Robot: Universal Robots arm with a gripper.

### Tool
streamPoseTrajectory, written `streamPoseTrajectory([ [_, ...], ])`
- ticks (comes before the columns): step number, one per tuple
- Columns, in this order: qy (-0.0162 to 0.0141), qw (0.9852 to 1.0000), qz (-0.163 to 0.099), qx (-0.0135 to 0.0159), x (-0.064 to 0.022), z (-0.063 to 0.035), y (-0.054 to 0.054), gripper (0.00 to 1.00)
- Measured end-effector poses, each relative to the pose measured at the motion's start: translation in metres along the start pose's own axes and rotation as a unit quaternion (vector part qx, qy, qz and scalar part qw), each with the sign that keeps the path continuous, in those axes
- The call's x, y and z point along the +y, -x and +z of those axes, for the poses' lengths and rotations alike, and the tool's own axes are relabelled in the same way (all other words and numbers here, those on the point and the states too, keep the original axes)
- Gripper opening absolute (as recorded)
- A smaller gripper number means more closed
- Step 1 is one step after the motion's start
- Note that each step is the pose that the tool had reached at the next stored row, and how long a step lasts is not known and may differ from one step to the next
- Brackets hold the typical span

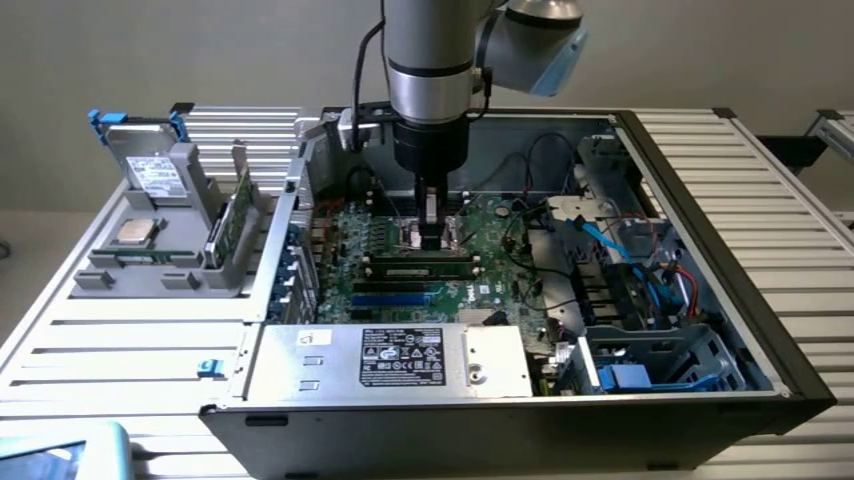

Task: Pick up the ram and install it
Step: 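Press down the ram until it locks into place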

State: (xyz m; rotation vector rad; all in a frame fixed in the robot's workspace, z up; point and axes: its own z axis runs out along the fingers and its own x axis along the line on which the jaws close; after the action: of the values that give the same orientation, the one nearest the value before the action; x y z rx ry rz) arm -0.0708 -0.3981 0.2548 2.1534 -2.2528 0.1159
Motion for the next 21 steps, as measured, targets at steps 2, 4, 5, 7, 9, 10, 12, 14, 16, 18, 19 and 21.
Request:
streamPoseTrajectory([
  [2,0.0,1.0,0.0,0.0,0.0,0.0,0.0,0.11],
  [4,0.0,1.0,0.0,0.0,0.0,0.0,0.0,0.11],
  [5,0.0,1.0,0.0,0.0,0.0,0.0,0.0,0.11],
  [7,0.0,1.0,0.0,0.0,0.0,0.0,0.0,0.11],
  [9,0.0003,1.0,0.003,0.0001,0.0,0.0,0.0,0.11],
  [10,0.0007,0.9999,0.01,0.0004,0.0,0.0,0.0,0.11],
  [12,0.0017,0.9997,0.025,0.0009,0.0,0.0,0.0,0.11],
  [14,0.0027,0.9992,0.04,0.0015,0.0,0.0001,0.0,0.11],
  [16,0.0038,0.9984,0.056,0.0021,0.0,0.0001,0.0,0.11],
  [18,0.0049,0.9974,0.071,0.0027,0.0,0.0001,0.0,0.11],
  [19,0.0054,0.9968,0.079,0.003,0.0,0.0001,0.0,0.11],
  [21,0.0065,0.9954,0.096,0.0036,0.0,0.0001,0.0,0.11],
])
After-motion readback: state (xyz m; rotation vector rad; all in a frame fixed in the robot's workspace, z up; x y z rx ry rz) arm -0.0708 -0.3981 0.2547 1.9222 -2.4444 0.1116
